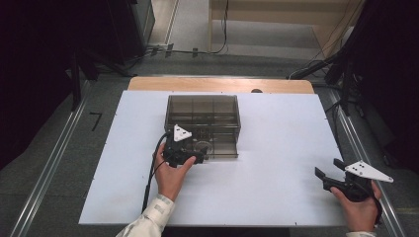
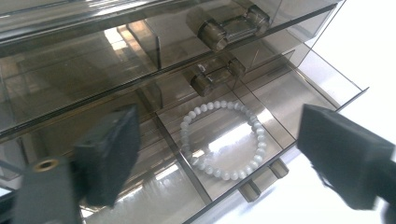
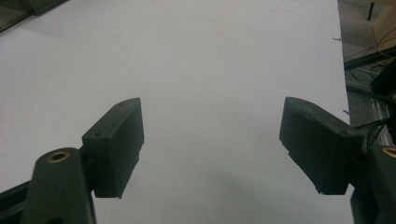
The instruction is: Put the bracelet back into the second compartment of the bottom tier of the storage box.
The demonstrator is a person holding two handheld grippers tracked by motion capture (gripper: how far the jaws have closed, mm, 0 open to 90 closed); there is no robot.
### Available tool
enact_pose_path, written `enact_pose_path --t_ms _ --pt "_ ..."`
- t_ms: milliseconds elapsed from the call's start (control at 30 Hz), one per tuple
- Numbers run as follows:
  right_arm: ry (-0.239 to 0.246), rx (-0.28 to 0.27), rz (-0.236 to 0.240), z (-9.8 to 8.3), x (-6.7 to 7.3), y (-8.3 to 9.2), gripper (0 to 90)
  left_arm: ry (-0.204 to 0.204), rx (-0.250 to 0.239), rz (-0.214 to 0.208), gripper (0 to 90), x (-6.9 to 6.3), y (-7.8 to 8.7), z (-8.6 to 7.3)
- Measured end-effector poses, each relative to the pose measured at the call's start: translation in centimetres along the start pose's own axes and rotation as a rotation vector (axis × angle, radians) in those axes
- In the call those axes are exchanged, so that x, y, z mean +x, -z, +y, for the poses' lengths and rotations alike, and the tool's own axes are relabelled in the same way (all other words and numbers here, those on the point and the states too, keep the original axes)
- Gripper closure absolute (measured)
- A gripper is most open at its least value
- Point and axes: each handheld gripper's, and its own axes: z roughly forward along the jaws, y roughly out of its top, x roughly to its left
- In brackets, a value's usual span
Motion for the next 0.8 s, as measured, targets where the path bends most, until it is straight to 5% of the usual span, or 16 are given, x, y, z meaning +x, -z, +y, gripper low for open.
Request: enact_pose_path --t_ms 167,800 --pt "-0.001 0.0 -0.001 0.0 0.0 0.0 20.4 -0.004 -0.005 -0.021 5.1 -0.1 0.1 0.0" --pt "-0.005 0.0 -0.004 -0.2 -0.1 0.2 20.4 -0.01 -0.015 -0.009 5.1 0.7 1.2 -0.1"
